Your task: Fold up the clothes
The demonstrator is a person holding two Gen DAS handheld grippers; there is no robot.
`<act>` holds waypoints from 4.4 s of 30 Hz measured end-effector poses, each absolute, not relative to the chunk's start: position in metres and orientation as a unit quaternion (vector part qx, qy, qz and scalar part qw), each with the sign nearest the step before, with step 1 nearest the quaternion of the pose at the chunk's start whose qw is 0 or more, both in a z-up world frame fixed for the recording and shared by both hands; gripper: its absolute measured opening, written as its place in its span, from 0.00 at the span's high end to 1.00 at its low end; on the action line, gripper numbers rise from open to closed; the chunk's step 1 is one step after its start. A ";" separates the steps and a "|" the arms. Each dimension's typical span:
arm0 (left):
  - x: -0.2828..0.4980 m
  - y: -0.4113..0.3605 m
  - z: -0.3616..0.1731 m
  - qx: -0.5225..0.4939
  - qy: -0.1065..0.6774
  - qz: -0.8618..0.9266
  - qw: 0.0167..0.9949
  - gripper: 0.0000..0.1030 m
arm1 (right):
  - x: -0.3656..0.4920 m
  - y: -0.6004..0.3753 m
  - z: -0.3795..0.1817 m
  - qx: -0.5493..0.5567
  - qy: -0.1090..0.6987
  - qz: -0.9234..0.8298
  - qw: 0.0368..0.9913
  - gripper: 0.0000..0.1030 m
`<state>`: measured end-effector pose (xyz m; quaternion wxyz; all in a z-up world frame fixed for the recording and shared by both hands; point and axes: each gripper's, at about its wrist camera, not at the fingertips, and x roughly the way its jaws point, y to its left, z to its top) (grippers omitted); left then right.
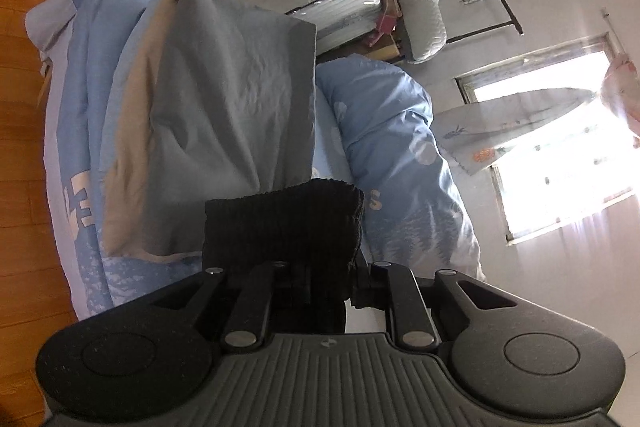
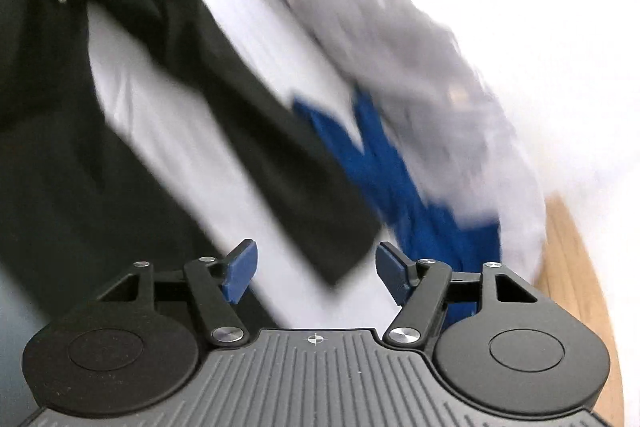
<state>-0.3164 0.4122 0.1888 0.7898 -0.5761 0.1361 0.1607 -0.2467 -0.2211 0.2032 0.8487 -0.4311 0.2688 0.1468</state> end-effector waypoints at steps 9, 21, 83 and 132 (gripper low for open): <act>-0.321 0.409 0.184 -0.590 0.136 0.175 0.777 0.81 | -0.116 -0.118 0.065 -0.506 0.272 0.216 0.789 0.52; -0.329 0.411 0.172 -0.599 0.138 0.214 0.759 0.81 | -0.068 -0.118 0.012 -0.597 0.284 0.272 0.699 0.95; -0.319 0.409 0.172 -0.604 0.178 0.147 0.763 0.81 | -0.369 -0.277 0.092 -0.460 0.398 0.094 0.788 0.97; -0.065 0.449 0.155 -0.461 0.204 0.254 0.825 0.10 | 0.043 -0.332 0.095 -0.344 0.358 -0.019 0.868 0.29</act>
